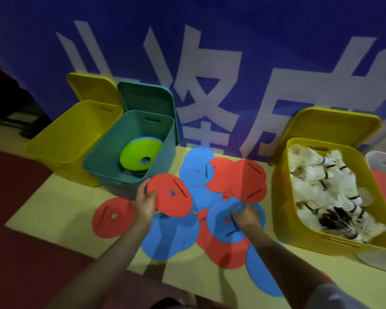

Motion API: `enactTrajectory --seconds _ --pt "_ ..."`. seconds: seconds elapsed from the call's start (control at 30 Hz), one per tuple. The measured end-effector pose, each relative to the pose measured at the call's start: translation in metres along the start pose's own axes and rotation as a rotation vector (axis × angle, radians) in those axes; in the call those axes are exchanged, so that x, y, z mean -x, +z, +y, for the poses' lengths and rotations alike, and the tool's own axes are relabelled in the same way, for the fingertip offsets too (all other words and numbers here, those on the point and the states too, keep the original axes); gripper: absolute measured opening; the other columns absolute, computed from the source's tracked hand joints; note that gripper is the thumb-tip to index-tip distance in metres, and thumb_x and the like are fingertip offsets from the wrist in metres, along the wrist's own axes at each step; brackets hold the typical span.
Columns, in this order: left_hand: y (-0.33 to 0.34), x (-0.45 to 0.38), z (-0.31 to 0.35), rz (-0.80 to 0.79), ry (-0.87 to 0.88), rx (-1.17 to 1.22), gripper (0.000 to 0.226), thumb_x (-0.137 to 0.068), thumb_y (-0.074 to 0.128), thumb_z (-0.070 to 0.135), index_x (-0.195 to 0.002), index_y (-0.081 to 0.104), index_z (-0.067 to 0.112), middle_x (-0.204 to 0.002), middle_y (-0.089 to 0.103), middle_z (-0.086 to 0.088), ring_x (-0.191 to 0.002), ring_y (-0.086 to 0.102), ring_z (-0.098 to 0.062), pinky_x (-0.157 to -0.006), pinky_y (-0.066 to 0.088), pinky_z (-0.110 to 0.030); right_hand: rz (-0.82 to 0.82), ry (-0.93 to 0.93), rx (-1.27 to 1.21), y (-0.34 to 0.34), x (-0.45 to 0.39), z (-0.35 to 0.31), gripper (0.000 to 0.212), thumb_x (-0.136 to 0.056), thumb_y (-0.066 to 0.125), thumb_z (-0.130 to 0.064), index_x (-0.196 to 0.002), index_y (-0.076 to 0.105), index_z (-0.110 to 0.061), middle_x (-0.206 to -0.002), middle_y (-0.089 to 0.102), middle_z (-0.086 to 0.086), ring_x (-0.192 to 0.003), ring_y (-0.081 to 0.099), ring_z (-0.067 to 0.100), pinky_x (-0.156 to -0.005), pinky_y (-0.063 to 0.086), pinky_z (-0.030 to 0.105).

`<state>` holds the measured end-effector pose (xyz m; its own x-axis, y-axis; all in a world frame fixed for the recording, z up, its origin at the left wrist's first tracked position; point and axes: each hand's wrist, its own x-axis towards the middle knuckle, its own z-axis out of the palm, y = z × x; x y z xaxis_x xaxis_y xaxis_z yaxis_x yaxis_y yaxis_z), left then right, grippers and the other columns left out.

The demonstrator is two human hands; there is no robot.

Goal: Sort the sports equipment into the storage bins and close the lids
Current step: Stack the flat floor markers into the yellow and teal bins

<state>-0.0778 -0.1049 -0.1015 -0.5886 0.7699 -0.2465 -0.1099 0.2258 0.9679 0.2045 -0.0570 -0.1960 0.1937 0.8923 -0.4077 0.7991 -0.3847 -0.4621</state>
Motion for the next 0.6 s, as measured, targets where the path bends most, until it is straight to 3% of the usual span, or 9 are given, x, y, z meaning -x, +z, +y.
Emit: enactTrajectory --seconds 0.1,0.2,0.27,0.4,0.47,0.57,0.6 --pt "-0.023 0.001 -0.01 -0.017 -0.018 -0.07 0.04 -0.092 0.047 -0.004 -0.13 0.048 0.01 -0.129 0.054 -0.015 -0.114 0.054 -0.03 -0.1 0.044 -0.047 0.056 0.035 0.203 0.027 0.004 0.006 0.089 -0.077 0.068 -0.053 -0.14 0.031 -0.002 -0.138 0.043 0.022 -0.13 0.039 0.037 -0.103 0.034 0.04" --pt "-0.036 0.006 -0.012 -0.038 0.035 -0.157 0.043 -0.093 0.048 0.003 -0.135 0.044 0.013 -0.131 0.052 -0.008 -0.116 0.052 -0.024 -0.099 0.044 -0.043 0.111 0.09 0.172 0.036 0.005 0.004 0.084 -0.075 0.073 -0.047 -0.139 0.035 -0.01 -0.136 0.039 0.023 -0.129 0.035 0.04 -0.1 0.039 0.045" --pt "-0.037 0.004 -0.011 -0.039 0.06 -0.197 0.045 -0.094 0.047 0.006 -0.137 0.042 0.015 -0.132 0.051 -0.006 -0.116 0.051 -0.022 -0.098 0.044 -0.04 0.09 0.107 0.101 0.028 -0.005 0.006 0.073 -0.072 0.077 -0.036 -0.129 0.044 -0.006 -0.131 0.046 0.026 -0.122 0.043 0.042 -0.1 0.04 0.045" --pt "-0.036 0.011 -0.007 -0.016 0.086 -0.202 0.046 -0.095 0.046 0.007 -0.14 0.039 0.016 -0.135 0.048 -0.006 -0.118 0.05 -0.021 -0.098 0.044 -0.039 0.028 -0.116 -0.018 0.006 -0.008 0.013 0.03 -0.087 0.06 -0.015 -0.114 0.059 -0.001 -0.113 0.063 0.024 -0.105 0.059 0.04 -0.085 0.044 0.039" --pt "-0.035 0.014 -0.001 -0.003 0.134 -0.18 0.045 -0.095 0.045 0.005 -0.139 0.04 0.014 -0.135 0.049 -0.005 -0.117 0.05 -0.019 -0.094 0.045 -0.034 0.058 -0.232 -0.115 0.0 0.002 0.009 0.026 -0.094 0.052 -0.017 -0.115 0.055 -0.002 -0.106 0.063 0.024 -0.096 0.06 0.039 -0.073 0.039 0.035" --pt "-0.028 0.01 0.016 0.012 0.192 -0.131 0.045 -0.096 0.044 0.001 -0.139 0.041 0.011 -0.13 0.048 -0.002 -0.112 0.048 -0.014 -0.083 0.041 -0.015 0.08 -0.382 -0.168 -0.017 0.018 -0.013 0.029 -0.097 0.047 -0.018 -0.125 0.047 -0.014 -0.079 0.064 0.011 -0.064 0.057 0.028 -0.052 0.033 0.03" --pt "-0.025 0.006 0.024 0.019 0.2 -0.116 0.045 -0.096 0.043 0.001 -0.14 0.041 0.012 -0.13 0.047 -0.001 -0.112 0.047 -0.013 -0.085 0.039 -0.015 0.104 -0.431 -0.192 -0.025 0.023 -0.024 0.033 -0.096 0.047 -0.015 -0.129 0.045 -0.017 -0.078 0.064 0.01 -0.062 0.056 0.027 -0.051 0.035 0.032"
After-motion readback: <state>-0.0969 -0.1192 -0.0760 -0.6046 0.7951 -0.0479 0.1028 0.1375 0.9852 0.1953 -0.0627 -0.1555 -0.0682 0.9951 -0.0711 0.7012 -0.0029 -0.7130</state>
